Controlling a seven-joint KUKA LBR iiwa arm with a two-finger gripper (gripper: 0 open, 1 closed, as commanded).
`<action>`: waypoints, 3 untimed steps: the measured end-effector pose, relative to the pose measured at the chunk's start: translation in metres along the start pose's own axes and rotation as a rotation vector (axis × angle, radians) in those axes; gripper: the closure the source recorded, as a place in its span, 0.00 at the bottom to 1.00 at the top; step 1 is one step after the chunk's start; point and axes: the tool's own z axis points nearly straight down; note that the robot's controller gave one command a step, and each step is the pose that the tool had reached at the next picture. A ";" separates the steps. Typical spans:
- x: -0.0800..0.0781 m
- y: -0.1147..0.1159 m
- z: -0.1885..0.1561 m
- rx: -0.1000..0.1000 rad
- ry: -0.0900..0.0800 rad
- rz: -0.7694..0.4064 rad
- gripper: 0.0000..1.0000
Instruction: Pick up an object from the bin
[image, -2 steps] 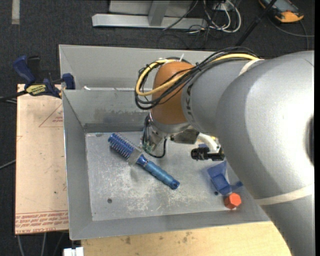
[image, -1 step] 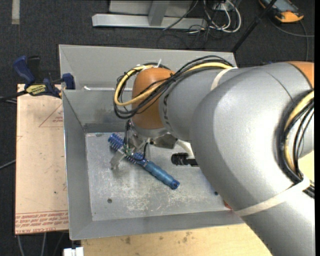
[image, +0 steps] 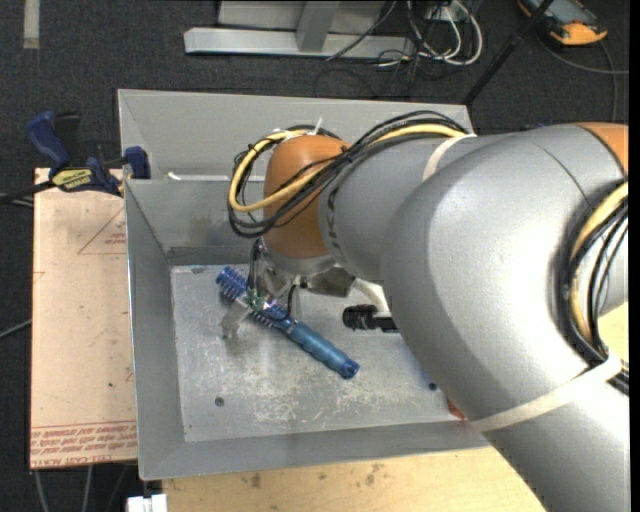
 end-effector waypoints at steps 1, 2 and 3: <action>0.001 0.000 0.001 0.001 0.001 -0.001 1.00; 0.000 0.002 -0.078 -0.005 -0.003 -0.005 1.00; 0.000 0.003 -0.101 0.000 0.000 -0.008 1.00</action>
Offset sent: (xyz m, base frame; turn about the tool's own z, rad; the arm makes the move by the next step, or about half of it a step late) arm 0.0000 0.0000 0.0000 0.0000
